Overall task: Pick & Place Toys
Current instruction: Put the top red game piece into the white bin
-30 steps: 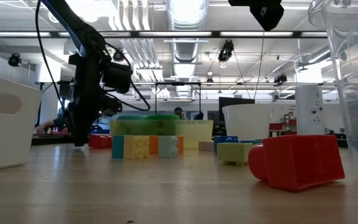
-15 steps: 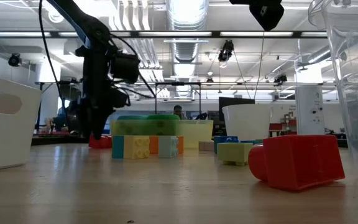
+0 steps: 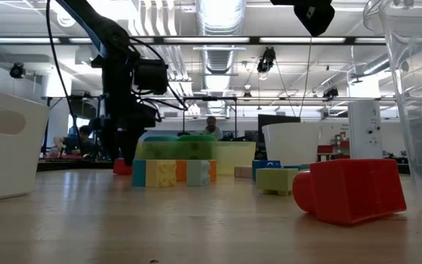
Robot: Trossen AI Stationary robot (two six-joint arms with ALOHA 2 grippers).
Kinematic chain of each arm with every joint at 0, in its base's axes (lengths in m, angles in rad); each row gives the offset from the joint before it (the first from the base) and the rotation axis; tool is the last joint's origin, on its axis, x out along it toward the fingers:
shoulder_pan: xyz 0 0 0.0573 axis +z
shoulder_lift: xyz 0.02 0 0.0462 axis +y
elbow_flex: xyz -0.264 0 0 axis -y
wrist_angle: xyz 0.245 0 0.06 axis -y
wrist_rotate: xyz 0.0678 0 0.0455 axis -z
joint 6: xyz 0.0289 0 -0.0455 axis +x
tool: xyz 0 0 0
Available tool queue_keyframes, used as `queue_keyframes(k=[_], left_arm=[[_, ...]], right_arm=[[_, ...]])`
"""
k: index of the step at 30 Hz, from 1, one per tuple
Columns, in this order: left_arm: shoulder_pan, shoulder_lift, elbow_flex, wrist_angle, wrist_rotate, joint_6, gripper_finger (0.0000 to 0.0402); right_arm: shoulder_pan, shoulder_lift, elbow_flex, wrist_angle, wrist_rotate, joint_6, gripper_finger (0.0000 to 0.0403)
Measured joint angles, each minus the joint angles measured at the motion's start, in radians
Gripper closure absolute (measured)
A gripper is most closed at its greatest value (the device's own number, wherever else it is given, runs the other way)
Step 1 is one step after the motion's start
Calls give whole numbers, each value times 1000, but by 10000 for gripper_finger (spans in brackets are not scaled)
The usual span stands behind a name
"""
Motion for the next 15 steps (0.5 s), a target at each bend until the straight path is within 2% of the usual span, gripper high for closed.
queue_keyframes(k=[8, 15], left_arm=[[4, 0, -1, 38, -13, -133, 114], [5, 2, -37, 47, -83, -185, 114]], right_arm=[[0, 0, 0, 1, 0, 0, 394], [0, 0, 0, 4, 0, 0, 394]])
